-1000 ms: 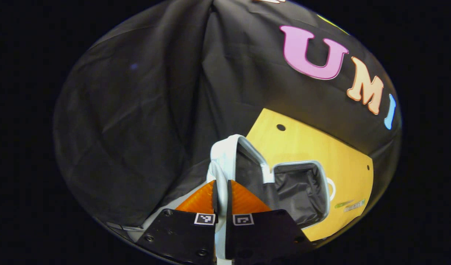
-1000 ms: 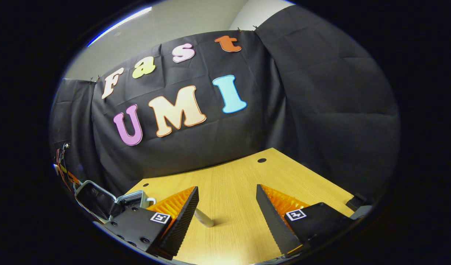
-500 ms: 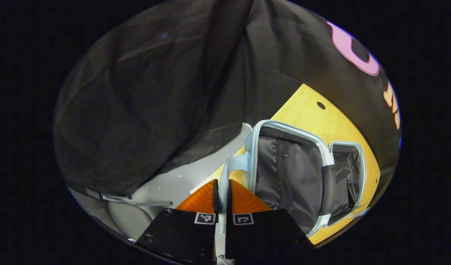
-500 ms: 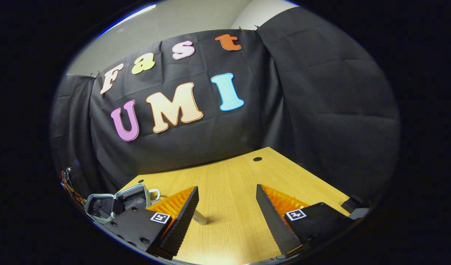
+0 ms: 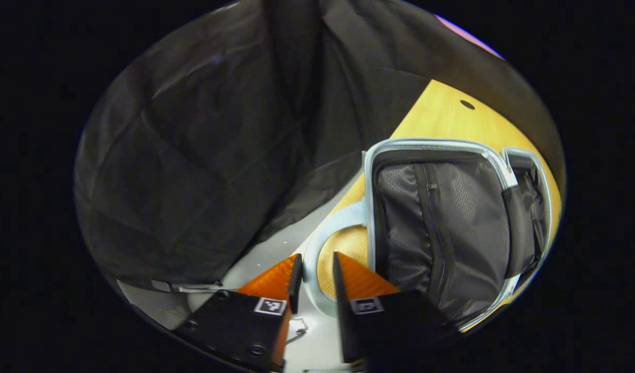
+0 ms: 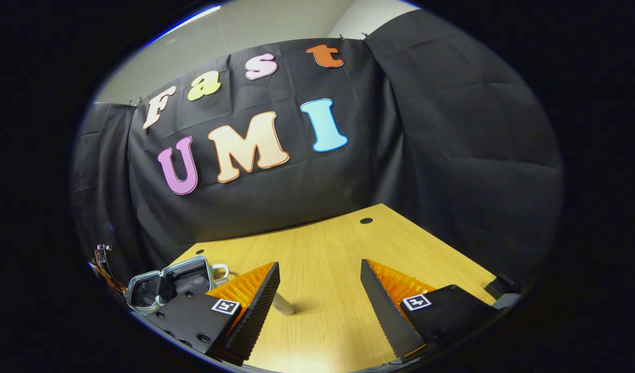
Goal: First open the suitcase, pack the skin care products into it, and then close the suitcase.
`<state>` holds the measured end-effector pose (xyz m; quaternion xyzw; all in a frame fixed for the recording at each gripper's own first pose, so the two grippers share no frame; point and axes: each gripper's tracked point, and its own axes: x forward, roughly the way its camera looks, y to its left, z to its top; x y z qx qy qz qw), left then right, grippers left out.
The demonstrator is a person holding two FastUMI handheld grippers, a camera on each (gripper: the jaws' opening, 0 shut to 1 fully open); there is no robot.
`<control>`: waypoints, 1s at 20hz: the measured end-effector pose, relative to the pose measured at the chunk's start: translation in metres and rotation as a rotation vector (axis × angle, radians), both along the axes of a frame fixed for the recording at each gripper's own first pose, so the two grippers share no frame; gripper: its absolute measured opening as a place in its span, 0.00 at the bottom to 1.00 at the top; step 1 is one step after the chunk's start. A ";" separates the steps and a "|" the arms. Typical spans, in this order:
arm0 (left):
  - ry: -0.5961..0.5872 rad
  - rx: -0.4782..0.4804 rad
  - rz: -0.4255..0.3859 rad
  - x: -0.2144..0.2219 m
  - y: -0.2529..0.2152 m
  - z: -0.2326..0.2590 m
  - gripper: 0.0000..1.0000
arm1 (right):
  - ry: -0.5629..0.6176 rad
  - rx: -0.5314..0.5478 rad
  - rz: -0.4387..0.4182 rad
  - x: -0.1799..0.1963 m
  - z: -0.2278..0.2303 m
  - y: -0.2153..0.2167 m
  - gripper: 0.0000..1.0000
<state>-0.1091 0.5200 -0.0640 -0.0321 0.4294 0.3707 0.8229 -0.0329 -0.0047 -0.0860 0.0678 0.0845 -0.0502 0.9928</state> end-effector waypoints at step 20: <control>-0.241 0.003 -0.709 0.064 -0.379 0.089 0.94 | 0.064 0.016 0.098 0.014 -0.019 -0.022 0.98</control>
